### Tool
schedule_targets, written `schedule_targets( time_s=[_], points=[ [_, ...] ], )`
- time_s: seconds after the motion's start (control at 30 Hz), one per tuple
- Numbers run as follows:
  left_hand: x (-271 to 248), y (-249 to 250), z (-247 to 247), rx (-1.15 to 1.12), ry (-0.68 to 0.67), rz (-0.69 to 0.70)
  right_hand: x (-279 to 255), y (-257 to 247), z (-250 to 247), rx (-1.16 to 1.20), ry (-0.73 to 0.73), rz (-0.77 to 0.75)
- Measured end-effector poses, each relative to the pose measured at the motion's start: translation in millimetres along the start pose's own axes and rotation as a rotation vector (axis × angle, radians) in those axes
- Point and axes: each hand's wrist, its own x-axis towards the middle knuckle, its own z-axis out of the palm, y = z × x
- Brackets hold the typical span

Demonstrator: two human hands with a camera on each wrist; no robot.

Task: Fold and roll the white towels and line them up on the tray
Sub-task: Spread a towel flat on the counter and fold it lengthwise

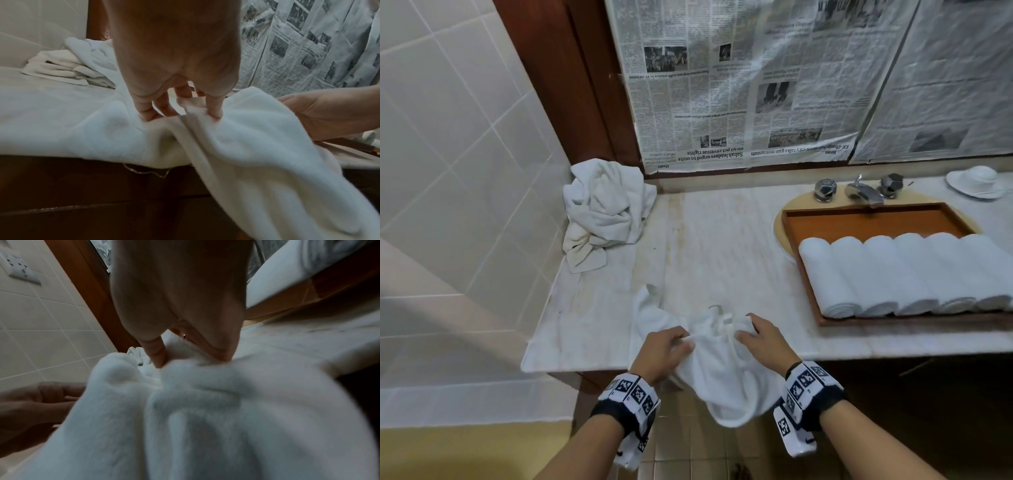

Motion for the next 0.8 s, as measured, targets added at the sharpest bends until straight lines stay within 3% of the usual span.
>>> schedule_targets(
  time_s=[0.27,0.5,0.8],
  points=[
    [-22.2,6.3,-8.7,-0.003,0.003,0.055,-29.8,-18.5,16.7,0.015,0.073,-0.020],
    [-42.1,7.5,-45.4,-0.026,0.009,0.085,-41.7,-28.5,21.4,0.085,0.135,0.029],
    [-39.1,27.6,-81.3,0.019,0.088,0.136,-63.6,-46.4,-14.3,0.106,0.200,-0.161]
  ],
)
